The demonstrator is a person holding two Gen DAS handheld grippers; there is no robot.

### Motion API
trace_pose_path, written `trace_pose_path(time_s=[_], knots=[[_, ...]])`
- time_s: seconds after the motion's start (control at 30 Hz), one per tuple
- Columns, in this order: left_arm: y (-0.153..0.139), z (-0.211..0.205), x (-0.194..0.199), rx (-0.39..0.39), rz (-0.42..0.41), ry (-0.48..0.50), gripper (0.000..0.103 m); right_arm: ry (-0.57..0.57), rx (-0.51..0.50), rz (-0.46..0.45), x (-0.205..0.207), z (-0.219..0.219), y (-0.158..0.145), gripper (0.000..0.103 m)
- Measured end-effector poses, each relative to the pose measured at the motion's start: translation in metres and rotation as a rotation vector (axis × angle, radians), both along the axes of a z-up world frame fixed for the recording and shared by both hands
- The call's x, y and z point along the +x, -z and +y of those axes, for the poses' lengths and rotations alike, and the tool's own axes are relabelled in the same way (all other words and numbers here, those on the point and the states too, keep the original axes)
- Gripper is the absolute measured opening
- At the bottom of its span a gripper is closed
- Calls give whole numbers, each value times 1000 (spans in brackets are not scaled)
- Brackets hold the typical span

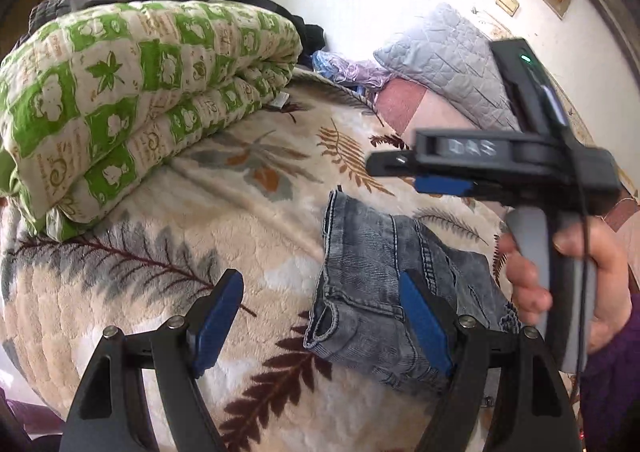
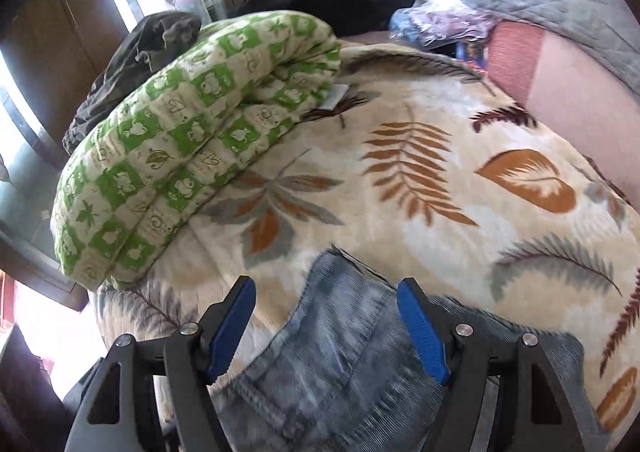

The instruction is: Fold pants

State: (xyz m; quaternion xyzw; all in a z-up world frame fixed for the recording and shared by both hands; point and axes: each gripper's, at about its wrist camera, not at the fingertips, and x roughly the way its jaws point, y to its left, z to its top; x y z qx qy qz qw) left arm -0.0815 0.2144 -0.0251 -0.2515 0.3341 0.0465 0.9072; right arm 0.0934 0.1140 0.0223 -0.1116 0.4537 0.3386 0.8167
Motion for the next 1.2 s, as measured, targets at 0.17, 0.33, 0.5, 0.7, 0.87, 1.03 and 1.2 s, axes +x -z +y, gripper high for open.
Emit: trace_pose_path(time_s=[0.17, 0.33, 0.5, 0.7, 0.87, 1.03, 1.2], knots=[[22, -4, 13, -44, 102, 39, 80, -3, -28, 30, 10, 18, 17, 77], [40, -4, 21, -119, 147, 61, 80, -1, -67, 61, 21, 28, 32, 77], [44, -12, 32, -193, 131, 131, 73, 0, -90, 79, 30, 36, 43, 76], [48, -24, 45, -204, 128, 167, 50, 10, -158, 100, 39, 42, 63, 76], [51, -31, 52, -233, 119, 195, 30, 27, -210, 110, 43, 40, 80, 44], [45, -40, 55, -202, 92, 216, 24, 55, -153, 108, 44, 22, 73, 16], [31, -50, 52, -160, 31, 247, 21, 86, -47, 67, 35, -3, 44, 11]])
